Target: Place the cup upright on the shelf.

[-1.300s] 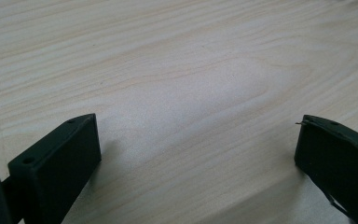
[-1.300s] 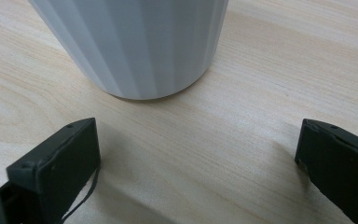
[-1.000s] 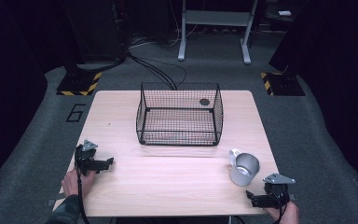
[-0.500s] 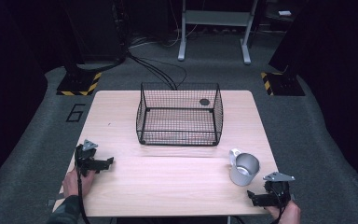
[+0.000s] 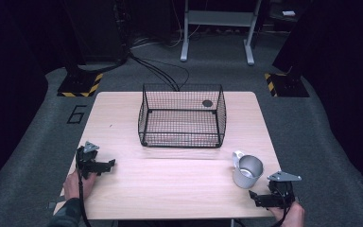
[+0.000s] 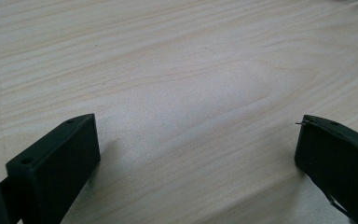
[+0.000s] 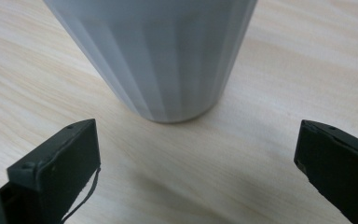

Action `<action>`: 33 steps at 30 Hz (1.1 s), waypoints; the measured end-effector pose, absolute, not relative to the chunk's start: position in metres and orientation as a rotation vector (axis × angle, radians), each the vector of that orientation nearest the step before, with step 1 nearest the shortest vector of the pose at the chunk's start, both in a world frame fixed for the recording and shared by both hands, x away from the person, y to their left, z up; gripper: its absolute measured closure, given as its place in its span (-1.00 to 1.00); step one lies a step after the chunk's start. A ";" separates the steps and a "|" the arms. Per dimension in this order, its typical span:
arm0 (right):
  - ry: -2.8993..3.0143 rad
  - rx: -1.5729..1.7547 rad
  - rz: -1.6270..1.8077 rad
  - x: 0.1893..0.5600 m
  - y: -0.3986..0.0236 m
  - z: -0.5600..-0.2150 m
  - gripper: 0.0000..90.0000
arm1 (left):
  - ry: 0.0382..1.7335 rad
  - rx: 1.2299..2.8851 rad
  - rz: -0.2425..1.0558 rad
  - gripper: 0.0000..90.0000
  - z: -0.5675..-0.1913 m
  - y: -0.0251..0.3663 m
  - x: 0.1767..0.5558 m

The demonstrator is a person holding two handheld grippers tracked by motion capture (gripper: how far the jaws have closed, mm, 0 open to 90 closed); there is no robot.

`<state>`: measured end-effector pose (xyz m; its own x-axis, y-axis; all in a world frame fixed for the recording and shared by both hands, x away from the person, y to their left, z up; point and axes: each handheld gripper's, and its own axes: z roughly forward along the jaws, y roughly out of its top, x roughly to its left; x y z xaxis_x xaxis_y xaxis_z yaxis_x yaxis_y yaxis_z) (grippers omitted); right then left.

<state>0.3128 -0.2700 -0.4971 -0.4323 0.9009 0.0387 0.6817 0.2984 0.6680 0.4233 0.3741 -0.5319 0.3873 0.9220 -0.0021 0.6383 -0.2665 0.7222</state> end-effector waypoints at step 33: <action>2.241 1.356 0.944 0.340 -0.242 -0.448 -1.00 | 1.333 2.006 0.568 -1.00 -0.532 0.374 0.423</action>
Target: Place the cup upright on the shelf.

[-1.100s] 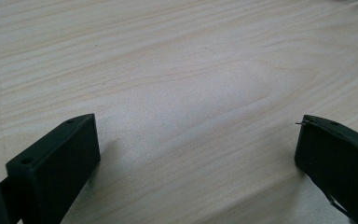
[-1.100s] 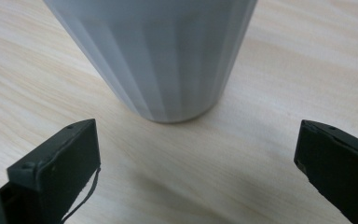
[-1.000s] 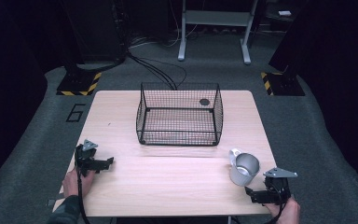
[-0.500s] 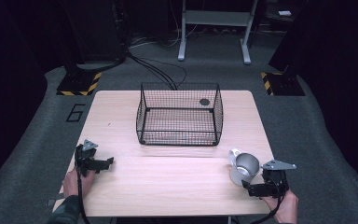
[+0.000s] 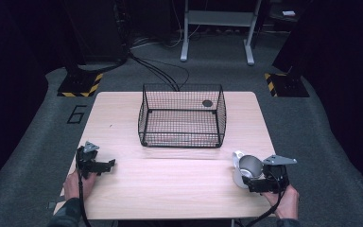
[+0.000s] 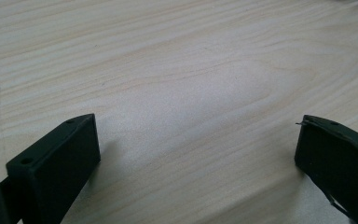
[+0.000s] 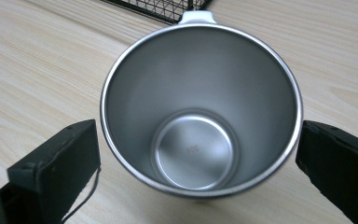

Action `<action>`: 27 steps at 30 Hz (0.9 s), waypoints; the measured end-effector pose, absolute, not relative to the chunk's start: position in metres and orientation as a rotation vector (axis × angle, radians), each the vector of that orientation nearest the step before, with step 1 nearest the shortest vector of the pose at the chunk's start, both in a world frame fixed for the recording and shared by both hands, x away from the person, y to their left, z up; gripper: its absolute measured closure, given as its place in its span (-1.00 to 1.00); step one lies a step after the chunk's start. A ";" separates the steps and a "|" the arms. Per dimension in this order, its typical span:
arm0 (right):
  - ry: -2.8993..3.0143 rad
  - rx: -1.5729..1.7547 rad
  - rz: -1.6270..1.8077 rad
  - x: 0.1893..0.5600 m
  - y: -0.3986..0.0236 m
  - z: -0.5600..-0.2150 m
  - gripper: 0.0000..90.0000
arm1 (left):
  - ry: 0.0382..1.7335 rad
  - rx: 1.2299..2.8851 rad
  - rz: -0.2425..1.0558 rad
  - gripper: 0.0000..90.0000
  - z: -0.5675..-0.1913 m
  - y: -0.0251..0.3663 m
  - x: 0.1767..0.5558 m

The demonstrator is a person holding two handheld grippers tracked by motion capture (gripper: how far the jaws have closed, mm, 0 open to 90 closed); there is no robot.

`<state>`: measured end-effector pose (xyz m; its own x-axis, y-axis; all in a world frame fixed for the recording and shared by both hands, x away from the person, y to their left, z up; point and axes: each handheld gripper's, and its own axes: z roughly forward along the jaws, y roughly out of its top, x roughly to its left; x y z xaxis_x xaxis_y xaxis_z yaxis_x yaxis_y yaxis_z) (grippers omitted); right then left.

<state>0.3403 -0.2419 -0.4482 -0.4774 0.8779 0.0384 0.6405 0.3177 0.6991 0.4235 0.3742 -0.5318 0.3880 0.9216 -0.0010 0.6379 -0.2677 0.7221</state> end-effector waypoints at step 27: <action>2.267 1.383 0.883 0.366 -0.227 -0.452 -1.00 | 1.325 2.016 0.572 -1.00 -0.532 0.375 0.424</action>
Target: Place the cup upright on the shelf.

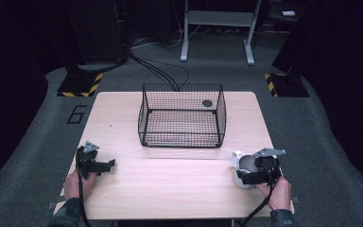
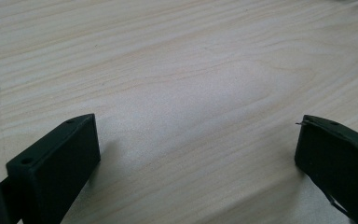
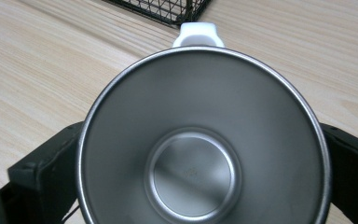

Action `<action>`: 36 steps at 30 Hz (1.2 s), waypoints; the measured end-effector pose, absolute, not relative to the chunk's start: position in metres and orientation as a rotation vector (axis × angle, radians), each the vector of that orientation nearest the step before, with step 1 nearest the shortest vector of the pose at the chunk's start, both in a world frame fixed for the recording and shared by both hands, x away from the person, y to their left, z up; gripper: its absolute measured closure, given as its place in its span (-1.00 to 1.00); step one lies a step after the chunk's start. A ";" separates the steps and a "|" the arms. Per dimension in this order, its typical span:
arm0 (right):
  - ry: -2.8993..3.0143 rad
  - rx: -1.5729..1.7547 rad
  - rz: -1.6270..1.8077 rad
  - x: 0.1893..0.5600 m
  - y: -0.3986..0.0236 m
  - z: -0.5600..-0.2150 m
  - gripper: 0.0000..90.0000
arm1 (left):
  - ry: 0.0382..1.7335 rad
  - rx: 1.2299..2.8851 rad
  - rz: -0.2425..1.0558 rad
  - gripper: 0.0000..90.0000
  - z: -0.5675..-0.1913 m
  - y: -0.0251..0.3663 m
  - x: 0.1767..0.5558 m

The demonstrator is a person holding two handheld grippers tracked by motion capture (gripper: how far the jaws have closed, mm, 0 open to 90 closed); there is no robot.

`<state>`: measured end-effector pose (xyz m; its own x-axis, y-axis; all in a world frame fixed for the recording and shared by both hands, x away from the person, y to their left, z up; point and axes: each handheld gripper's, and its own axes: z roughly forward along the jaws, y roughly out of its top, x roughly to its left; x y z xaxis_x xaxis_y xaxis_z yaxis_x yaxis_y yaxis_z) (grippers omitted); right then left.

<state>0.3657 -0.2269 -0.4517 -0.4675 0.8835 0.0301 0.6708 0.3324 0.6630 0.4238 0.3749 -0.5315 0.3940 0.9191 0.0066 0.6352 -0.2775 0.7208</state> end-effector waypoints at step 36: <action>2.215 1.359 0.891 0.360 -0.225 -0.453 -0.88 | 1.325 2.016 0.573 -1.00 -0.532 0.375 0.424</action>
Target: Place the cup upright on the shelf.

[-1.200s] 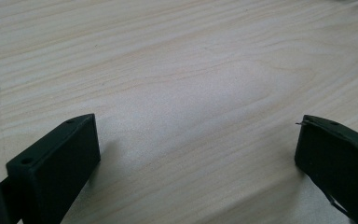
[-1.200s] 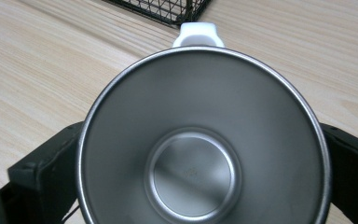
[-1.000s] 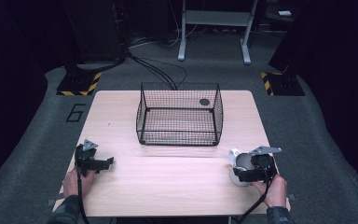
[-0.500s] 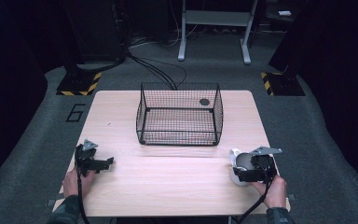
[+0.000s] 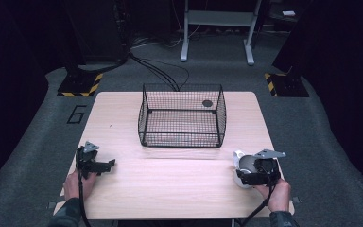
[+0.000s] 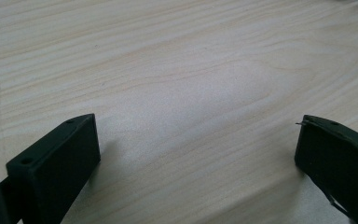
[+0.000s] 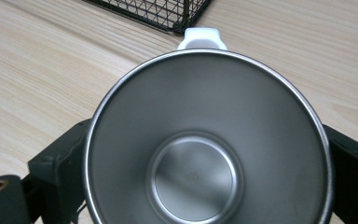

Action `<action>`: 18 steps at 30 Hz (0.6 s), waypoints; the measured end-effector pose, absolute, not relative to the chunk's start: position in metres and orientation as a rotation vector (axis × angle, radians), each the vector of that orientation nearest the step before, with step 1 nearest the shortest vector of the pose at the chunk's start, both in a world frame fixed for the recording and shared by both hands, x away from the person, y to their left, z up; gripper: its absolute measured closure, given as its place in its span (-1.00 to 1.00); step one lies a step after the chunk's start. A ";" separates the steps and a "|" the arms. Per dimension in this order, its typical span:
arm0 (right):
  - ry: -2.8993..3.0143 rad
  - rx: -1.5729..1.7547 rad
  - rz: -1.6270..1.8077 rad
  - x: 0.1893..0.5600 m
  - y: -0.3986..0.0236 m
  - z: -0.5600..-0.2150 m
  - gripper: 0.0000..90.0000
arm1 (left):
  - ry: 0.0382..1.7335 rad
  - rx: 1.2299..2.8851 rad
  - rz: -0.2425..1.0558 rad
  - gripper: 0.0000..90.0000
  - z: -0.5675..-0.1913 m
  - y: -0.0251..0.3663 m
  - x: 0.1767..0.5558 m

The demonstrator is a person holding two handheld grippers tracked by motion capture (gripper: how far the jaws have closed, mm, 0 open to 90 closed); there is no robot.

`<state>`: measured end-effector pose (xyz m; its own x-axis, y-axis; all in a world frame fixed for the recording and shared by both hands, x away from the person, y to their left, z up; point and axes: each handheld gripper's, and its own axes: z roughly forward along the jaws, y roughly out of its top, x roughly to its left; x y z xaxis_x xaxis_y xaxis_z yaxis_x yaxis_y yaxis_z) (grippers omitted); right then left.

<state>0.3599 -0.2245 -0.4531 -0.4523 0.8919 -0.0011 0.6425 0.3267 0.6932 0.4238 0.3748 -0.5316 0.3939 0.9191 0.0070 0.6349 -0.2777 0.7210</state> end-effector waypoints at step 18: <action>2.218 1.338 0.937 0.357 -0.219 -0.438 -0.88 | 1.325 2.015 0.572 -1.00 -0.532 0.375 0.424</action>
<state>0.3567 -0.2188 -0.4383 -0.4717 0.8817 0.0140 0.6246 0.3229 0.7111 0.4238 0.3748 -0.5316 0.3938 0.9192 0.0066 0.6349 -0.2772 0.7212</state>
